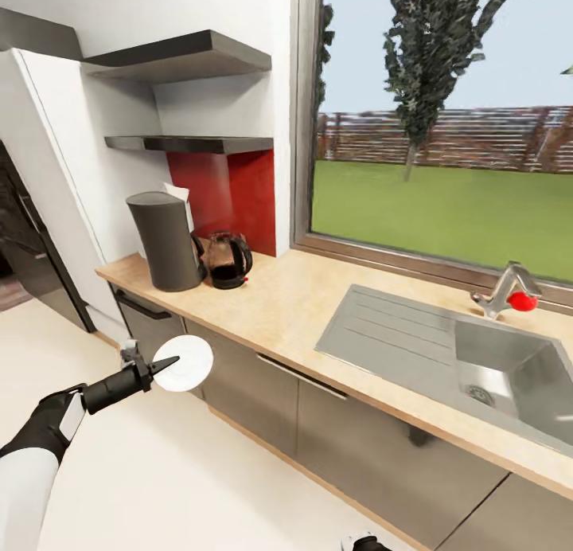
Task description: Set up a coffee station on the kitchen countertop: keep the coffee maker on the countertop, move the bottle of coffee from the kitchen shelf to the counter next to the coffee maker, place a paper coffee filter on top of the coffee maker, put the saucer next to the coffee maker with the coffee cup on the saucer, and place the electric kettle next to the coffee maker.
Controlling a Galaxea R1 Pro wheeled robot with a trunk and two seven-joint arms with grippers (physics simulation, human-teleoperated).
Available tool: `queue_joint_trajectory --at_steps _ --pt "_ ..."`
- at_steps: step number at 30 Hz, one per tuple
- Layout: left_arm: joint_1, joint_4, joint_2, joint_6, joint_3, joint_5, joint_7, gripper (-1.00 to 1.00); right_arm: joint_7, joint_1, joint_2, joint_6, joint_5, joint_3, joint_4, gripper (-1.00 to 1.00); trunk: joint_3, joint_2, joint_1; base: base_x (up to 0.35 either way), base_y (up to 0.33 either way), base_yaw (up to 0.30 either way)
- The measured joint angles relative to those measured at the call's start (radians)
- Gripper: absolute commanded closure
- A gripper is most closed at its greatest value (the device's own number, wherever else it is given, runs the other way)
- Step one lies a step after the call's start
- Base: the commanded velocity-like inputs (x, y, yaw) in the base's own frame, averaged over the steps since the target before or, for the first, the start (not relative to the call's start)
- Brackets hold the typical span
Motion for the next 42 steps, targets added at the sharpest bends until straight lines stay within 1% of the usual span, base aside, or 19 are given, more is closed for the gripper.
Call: queue_joint_trajectory --at_steps 3,6,9,12,16,23,24,25,27,28,29,30,31,32,36,39,42 --pt "0.000 0.000 0.000 0.000 0.000 0.002 0.000 1.00 0.001 0.013 0.001 0.000 0.000 0.000 0.001 -1.00 0.000 0.000 0.000 0.211 0.288 0.269" --pt "0.000 0.000 0.001 0.000 0.000 0.003 0.000 1.00 0.000 0.053 -0.003 0.000 0.003 -0.001 0.001 -1.00 0.000 0.000 0.000 0.212 0.288 0.270" --pt "0.000 0.000 0.001 0.000 0.000 0.004 0.000 1.00 -0.001 0.087 -0.025 0.002 0.006 0.000 0.002 -1.00 0.000 0.000 0.000 0.211 0.288 0.268" --pt "0.000 0.000 0.002 0.001 -0.001 0.004 0.000 1.00 -0.002 0.105 -0.066 0.003 0.008 0.001 0.001 -1.00 0.000 0.000 0.000 0.211 0.288 0.256" --pt "0.000 0.000 0.000 0.001 -0.002 0.005 -0.001 1.00 -0.001 0.111 -0.083 0.002 0.005 0.000 -0.003 -1.00 0.000 0.000 0.000 0.211 0.288 0.100" --pt "0.000 0.001 -0.008 0.002 -0.006 0.005 0.000 1.00 -0.002 0.119 -0.089 -0.002 0.001 -0.002 0.000 -1.00 0.000 0.000 0.000 0.211 0.288 0.013" --pt "-0.001 0.000 -0.009 0.002 -0.006 0.005 0.000 1.00 -0.001 0.164 -0.119 -0.002 0.002 0.000 -0.001 -1.00 0.000 0.000 0.000 0.211 0.288 0.000" --pt "-0.001 0.000 -0.009 0.002 -0.006 0.005 0.000 1.00 0.000 0.179 -0.126 -0.003 0.001 -0.001 0.001 -1.00 0.000 0.000 0.000 0.211 0.288 0.000" --pt "-0.001 0.001 -0.010 0.002 -0.005 0.005 0.000 1.00 0.004 0.200 -0.132 -0.005 0.000 -0.001 0.000 -1.00 0.000 0.000 0.000 0.211 0.288 0.000" --pt "-0.001 0.001 -0.011 0.001 -0.005 0.003 0.000 1.00 0.049 0.220 -0.133 -0.037 -0.004 -0.002 -0.001 -1.00 0.000 0.000 0.000 0.211 0.283 0.000" --pt "-0.001 0.002 -0.013 0.001 -0.005 0.002 0.001 1.00 0.114 0.243 -0.132 -0.112 -0.005 -0.002 -0.002 -1.00 0.000 0.000 0.000 0.162 0.191 0.000" --pt "-0.001 0.002 -0.013 0.000 -0.005 0.002 0.002 1.00 0.158 0.258 -0.130 -0.197 -0.004 -0.002 -0.002 -1.00 0.000 0.000 0.000 0.066 0.078 0.000" --pt "-0.001 0.002 -0.013 0.001 -0.004 0.002 0.003 1.00 0.177 0.264 -0.128 -0.250 -0.004 -0.002 -0.002 -1.00 0.000 0.000 0.000 0.027 0.032 0.000" --pt "-0.001 0.002 -0.013 0.001 -0.004 0.002 0.003 1.00 0.184 0.267 -0.128 -0.273 -0.006 -0.004 -0.003 -1.00 0.000 0.000 0.000 0.017 0.021 0.000" --pt "-0.001 0.002 -0.014 0.001 -0.005 0.002 0.003 1.00 0.188 0.268 -0.131 -0.287 -0.016 -0.006 -0.004 -1.00 0.000 0.000 0.000 0.004 0.005 0.000" --pt "-0.001 0.002 -0.013 0.001 -0.004 0.000 0.004 1.00 0.189 0.269 -0.133 -0.290 -0.044 -0.006 -0.005 -1.00 0.000 0.000 0.000 0.032 0.001 0.000" --pt "0.000 0.002 -0.014 0.000 -0.005 -0.003 0.005 1.00 0.189 0.269 -0.134 -0.293 -0.050 -0.006 -0.005 -1.00 0.000 0.000 0.000 0.241 0.000 -0.012"
